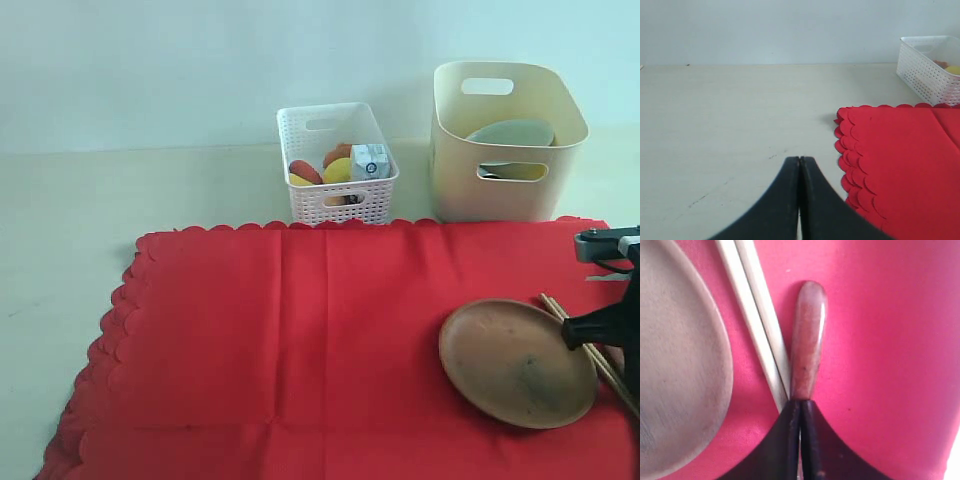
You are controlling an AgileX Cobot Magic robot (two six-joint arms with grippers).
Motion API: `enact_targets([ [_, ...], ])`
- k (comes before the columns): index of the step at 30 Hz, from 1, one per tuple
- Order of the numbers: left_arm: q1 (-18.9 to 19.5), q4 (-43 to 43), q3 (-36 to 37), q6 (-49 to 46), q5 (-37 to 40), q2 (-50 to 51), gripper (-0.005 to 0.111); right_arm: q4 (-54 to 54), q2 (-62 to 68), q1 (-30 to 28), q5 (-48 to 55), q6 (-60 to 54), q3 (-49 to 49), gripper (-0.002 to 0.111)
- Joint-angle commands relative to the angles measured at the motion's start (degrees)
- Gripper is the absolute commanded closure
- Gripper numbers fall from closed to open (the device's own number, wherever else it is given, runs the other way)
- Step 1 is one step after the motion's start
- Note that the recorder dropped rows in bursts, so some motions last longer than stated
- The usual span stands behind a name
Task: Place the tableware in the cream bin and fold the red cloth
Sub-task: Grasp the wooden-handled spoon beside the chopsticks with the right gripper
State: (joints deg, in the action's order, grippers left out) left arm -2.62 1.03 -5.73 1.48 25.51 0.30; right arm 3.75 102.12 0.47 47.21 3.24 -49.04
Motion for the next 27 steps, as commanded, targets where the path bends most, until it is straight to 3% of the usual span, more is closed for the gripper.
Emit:
enact_targets([
  [1, 0.1, -0.3, 0.1, 0.0, -0.7, -0.3, 0.107, -0.5, 0.2, -0.1, -0.6, -1.4, 0.0, 0.108],
  [10, 0.1, -0.3, 0.1, 0.0, -0.7, -0.3, 0.107, -0.6, -1.2, -0.1, -0.4, -1.6, -0.1, 0.106],
  [18, 0.1, -0.3, 0.1, 0.0, -0.7, -0.3, 0.107, -1.8, -1.2, -0.1, -1.4, -1.5, -0.1, 0.07],
  [27, 0.1, -0.3, 0.1, 0.0, -0.7, -0.3, 0.107, -2.0, -1.2, -0.1, -2.8, -1.5, -0.1, 0.07],
])
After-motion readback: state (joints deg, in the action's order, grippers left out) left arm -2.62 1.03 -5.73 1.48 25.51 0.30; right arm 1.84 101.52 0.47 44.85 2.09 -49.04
